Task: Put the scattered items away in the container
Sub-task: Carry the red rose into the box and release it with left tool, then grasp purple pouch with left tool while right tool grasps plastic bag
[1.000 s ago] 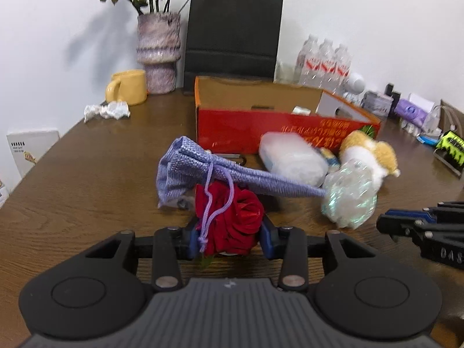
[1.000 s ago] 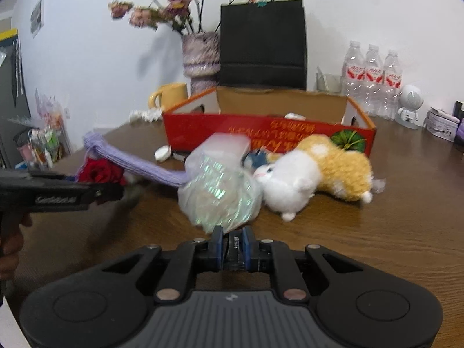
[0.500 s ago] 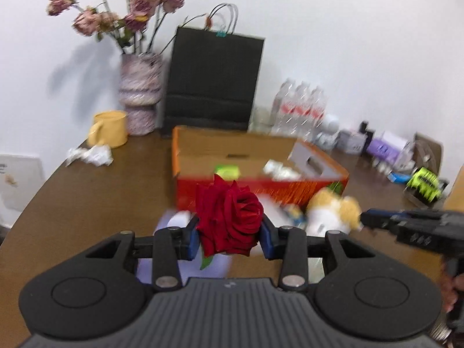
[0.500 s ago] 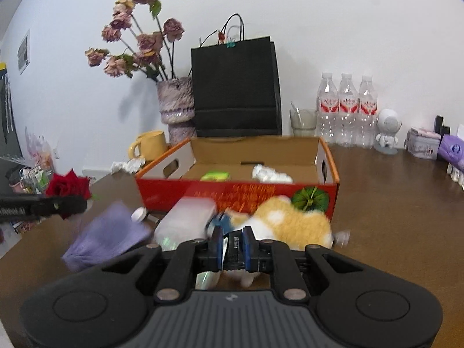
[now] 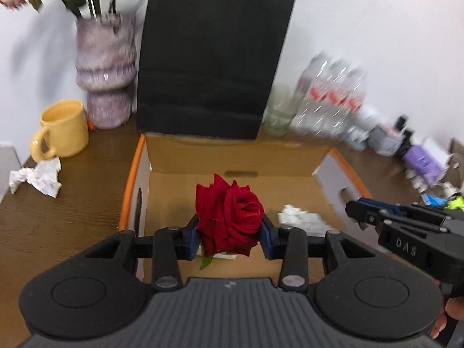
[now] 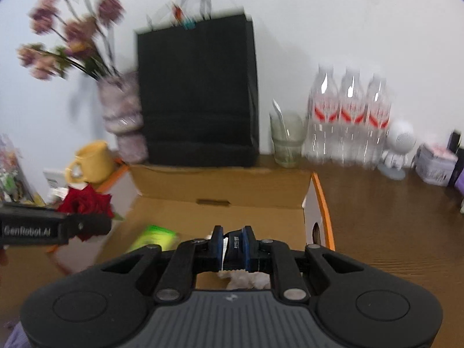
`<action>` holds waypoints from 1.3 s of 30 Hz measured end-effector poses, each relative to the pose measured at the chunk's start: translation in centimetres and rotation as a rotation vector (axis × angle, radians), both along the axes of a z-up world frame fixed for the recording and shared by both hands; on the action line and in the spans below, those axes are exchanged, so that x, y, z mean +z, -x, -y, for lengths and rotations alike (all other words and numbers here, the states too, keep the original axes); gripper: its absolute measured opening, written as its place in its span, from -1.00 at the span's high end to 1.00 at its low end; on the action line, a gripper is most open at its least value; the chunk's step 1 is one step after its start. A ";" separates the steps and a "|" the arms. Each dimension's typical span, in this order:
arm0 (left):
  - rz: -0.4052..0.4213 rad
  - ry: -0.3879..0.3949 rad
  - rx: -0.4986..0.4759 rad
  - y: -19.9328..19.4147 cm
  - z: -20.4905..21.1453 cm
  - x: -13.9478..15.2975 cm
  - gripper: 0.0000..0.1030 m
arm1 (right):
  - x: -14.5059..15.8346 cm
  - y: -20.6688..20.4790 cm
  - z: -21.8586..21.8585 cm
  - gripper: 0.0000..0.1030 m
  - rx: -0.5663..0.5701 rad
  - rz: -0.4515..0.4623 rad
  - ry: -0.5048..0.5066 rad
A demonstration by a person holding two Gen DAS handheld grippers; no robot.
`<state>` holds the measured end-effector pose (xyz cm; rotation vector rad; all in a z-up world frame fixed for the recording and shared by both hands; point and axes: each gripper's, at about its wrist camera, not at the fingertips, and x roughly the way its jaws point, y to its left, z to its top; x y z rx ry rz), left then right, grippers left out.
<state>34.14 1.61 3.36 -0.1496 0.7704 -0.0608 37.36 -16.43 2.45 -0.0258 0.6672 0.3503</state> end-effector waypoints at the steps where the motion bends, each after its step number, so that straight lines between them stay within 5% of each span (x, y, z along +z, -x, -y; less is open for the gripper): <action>1: -0.025 -0.007 0.012 -0.9 0.0 -0.7 0.21 | -0.8 -1.2 -0.1 0.76 -0.009 -0.029 0.005; 9: -0.130 -0.018 0.028 -3.4 -0.5 -3.7 0.13 | -4.5 -4.2 -0.4 0.59 -0.027 -0.149 0.010; 10: -0.131 -0.024 0.026 -3.4 -0.4 -3.8 0.03 | -4.6 -4.2 -0.5 0.48 -0.022 -0.151 0.015; 12: -0.126 -0.023 0.026 -3.3 -0.4 -3.6 -0.30 | -4.5 -3.8 -0.8 -0.20 -0.020 -0.145 0.027; 17: -0.093 -0.031 0.025 -2.7 -0.3 -2.7 -0.70 | -3.6 -2.8 -1.5 -0.72 -0.004 -0.108 0.060; 22: -0.055 -0.034 0.036 -1.4 -0.5 -1.7 -1.00 | -2.5 -1.7 -1.5 -0.88 -0.017 -0.096 0.081; 33: 0.016 -0.019 0.051 3.0 -1.5 1.5 -1.00 | 1.1 2.6 -0.2 -1.00 -0.009 -0.039 0.045; 39: 0.148 -0.024 0.023 8.9 -2.6 4.6 -1.00 | 4.0 7.6 1.0 -1.00 0.028 0.058 0.010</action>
